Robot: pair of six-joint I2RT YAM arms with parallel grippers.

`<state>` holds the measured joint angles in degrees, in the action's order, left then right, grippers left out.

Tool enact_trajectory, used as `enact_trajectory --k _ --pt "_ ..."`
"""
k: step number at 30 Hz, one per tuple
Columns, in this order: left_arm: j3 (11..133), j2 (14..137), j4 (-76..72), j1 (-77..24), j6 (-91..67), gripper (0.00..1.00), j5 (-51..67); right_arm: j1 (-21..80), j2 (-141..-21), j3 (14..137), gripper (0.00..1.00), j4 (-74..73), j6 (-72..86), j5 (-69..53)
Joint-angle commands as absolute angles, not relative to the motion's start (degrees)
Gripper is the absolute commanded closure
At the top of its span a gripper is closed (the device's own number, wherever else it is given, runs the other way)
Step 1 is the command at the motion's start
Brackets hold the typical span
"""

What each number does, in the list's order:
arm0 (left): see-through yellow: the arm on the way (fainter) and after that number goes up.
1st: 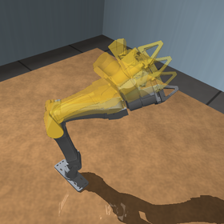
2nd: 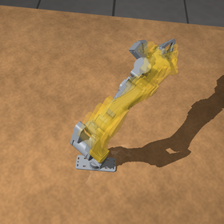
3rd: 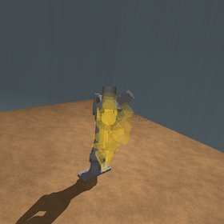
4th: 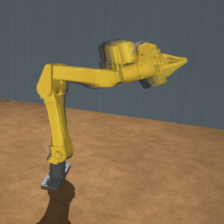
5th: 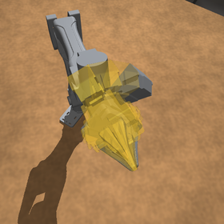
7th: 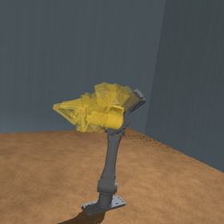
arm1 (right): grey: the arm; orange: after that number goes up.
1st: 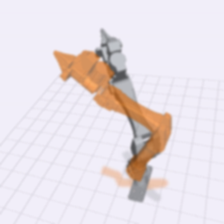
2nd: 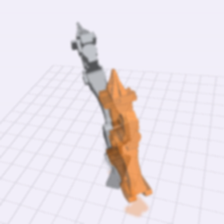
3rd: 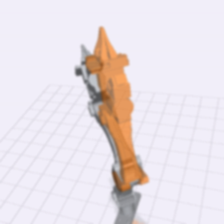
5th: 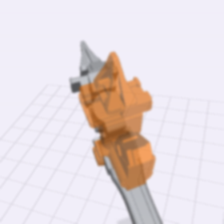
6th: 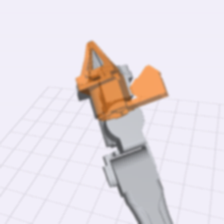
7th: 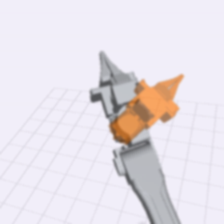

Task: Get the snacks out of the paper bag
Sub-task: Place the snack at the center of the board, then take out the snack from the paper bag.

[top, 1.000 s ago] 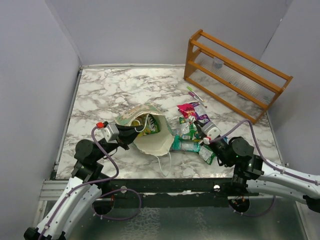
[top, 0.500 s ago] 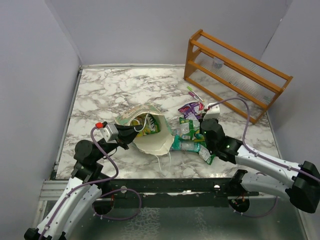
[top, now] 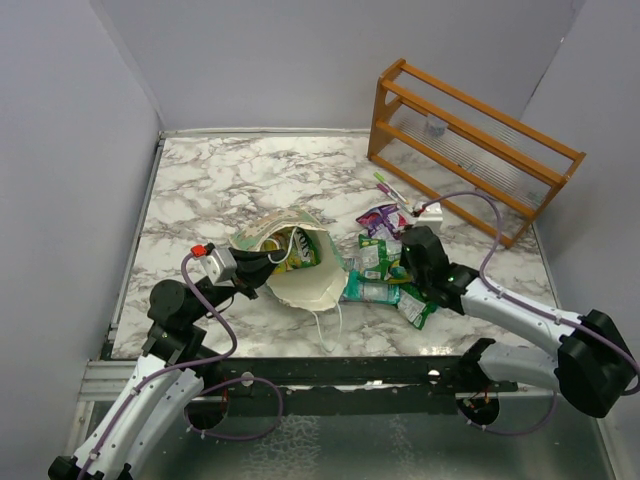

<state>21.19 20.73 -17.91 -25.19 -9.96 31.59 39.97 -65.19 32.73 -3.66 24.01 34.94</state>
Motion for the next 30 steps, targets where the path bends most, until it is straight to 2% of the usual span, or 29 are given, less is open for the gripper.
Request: enact_trajectory --k 1,4,7,12,17,19,23,30 --pt "21.62 20.45 -19.05 -24.98 -10.61 1.0 31.84 39.46 -61.84 32.87 0.67 -4.53 23.47 29.72" --pt "21.04 20.8 -21.37 -24.94 -11.48 1.0 34.24 39.46 -57.72 32.21 0.47 -1.48 17.29 24.7" --pt "20.04 21.44 -25.36 -24.94 -13.95 1.0 39.27 39.47 -54.2 31.56 0.35 1.98 7.34 17.95" --pt "18.53 23.69 -32.74 -24.93 -18.62 1.0 46.18 39.55 -48.28 29.97 0.3 6.85 -6.49 -0.44" --pt "18.48 25.17 -34.26 -24.95 -19.69 1.0 47.51 40.13 -44.21 26.45 0.28 16.31 -15.41 -34.05" --pt "18.54 25.2 -34.23 -24.92 -19.44 1.0 47.48 41.77 -43.08 23.43 0.25 22.74 -18.38 -40.29" --pt "18.53 24.92 -33.49 -24.91 -19.41 1.0 47.38 47.29 -45.98 23.62 0.25 23.8 -27.17 -41.14" --pt "18.82 24.22 -31.96 -24.81 -18.34 1.0 46.02 63.4 -60.75 33.94 0.24 14.64 -41.73 -19.64"
